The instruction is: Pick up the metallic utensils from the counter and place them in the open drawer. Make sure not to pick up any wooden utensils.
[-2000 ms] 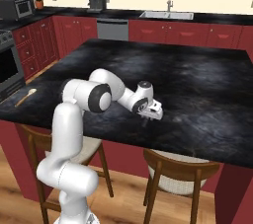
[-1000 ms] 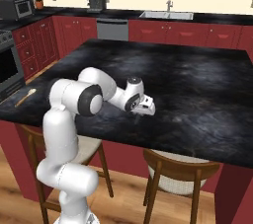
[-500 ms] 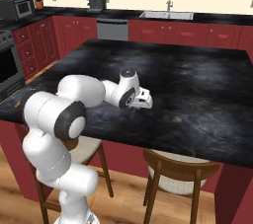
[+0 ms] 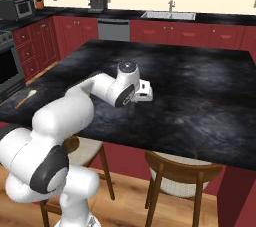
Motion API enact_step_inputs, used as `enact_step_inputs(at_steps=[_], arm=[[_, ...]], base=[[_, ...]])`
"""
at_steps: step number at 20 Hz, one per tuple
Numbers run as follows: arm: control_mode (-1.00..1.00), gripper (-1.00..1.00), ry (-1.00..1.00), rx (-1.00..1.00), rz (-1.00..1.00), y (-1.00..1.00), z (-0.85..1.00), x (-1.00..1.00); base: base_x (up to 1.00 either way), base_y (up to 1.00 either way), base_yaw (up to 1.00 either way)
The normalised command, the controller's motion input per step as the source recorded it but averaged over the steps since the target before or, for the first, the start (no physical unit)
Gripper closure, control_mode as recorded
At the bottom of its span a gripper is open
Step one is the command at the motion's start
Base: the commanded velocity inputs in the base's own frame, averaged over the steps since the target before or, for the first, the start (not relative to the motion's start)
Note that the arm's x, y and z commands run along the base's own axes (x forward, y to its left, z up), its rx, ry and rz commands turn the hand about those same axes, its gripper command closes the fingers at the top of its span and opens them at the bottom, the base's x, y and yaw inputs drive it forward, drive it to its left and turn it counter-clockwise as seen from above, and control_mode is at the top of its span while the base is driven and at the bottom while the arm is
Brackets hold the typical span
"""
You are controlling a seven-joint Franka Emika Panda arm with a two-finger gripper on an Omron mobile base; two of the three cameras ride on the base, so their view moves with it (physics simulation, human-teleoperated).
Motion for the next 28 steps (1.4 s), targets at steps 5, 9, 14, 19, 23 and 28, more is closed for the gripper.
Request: enact_step_inputs(at_steps=[5,9,14,19,23,28], arm=[[-1.0,1.0,-0.23,0.0,0.13,0.15,0.66,-0.7],[-1.0,1.0,-0.18,0.0,0.12,0.14,0.5,-0.59],[1.0,1.0,-0.1,0.0,0.05,0.17,0.28,-0.37],[1.0,1.0,0.0,0.0,0.0,0.0,0.0,0.0],[1.0,1.0,0.0,0.0,0.0,0.0,0.0,0.0],[1.0,1.0,0.0,0.0,0.0,0.0,0.0,0.0]], base=[[0.0,0.0,0.0],[0.0,0.0,0.0],[-0.24,0.19,0.04],[-0.86,0.82,0.12],[-0.54,1.0,0.14],[-0.07,1.0,0.02]])
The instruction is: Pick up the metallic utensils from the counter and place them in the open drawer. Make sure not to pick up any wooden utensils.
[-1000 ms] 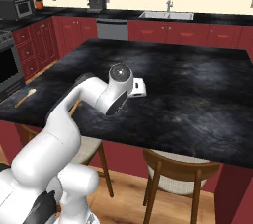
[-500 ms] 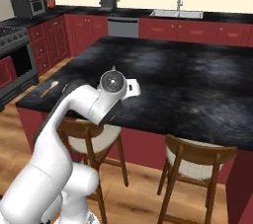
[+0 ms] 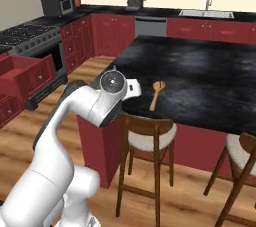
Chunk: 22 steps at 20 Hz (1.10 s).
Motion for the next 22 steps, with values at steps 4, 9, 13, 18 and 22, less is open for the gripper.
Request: enact_step_inputs(at_steps=[4,9,13,18,22], arm=[[1.0,1.0,0.0,0.0,0.0,0.0,0.0,0.0],[1.0,1.0,0.0,0.0,0.0,0.0,0.0,0.0],[1.0,1.0,0.0,0.0,0.0,0.0,0.0,0.0],[1.0,1.0,0.0,0.0,0.0,0.0,0.0,0.0],[1.0,1.0,0.0,0.0,0.0,0.0,0.0,0.0]], base=[[0.16,1.0,0.0],[0.27,1.0,0.0],[0.32,1.0,0.0],[0.55,1.0,-0.01],[0.67,1.0,-0.04]])
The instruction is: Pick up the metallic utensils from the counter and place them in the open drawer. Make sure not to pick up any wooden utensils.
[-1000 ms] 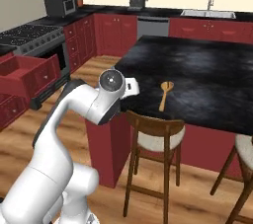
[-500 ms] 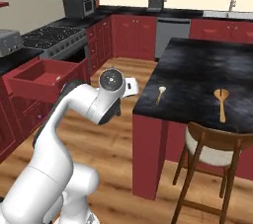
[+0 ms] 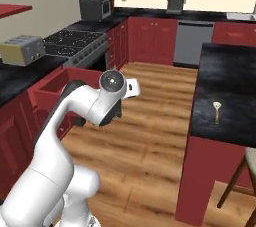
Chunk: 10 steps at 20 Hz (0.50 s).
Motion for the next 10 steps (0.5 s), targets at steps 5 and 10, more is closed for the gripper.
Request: enact_step_inputs(at_steps=[5,10], arm=[[1.0,1.0,0.0,0.0,0.0,0.0,0.0,0.0],[1.0,1.0,0.0,0.0,0.0,0.0,0.0,0.0]], base=[[0.73,1.0,-0.04],[0.67,0.81,-0.05]])
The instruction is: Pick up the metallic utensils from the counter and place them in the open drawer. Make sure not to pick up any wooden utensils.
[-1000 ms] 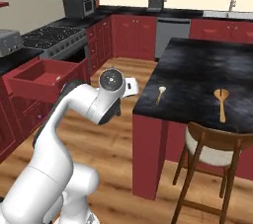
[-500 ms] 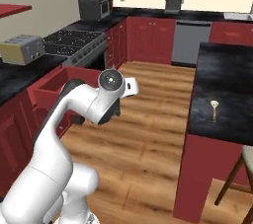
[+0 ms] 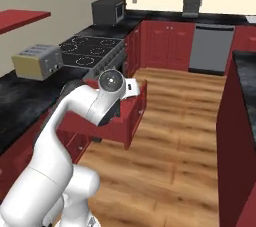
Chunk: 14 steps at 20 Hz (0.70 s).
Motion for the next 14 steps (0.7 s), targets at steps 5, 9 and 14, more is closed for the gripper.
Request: enact_step_inputs(at_steps=[5,9,14], arm=[[1.0,1.0,0.0,0.0,0.0,0.0,0.0,0.0],[1.0,1.0,0.0,0.0,0.0,0.0,0.0,0.0],[1.0,1.0,0.0,0.0,0.0,0.0,0.0,0.0]], base=[[0.42,0.6,-0.03],[0.76,0.11,-0.01],[0.96,0.14,0.0]])
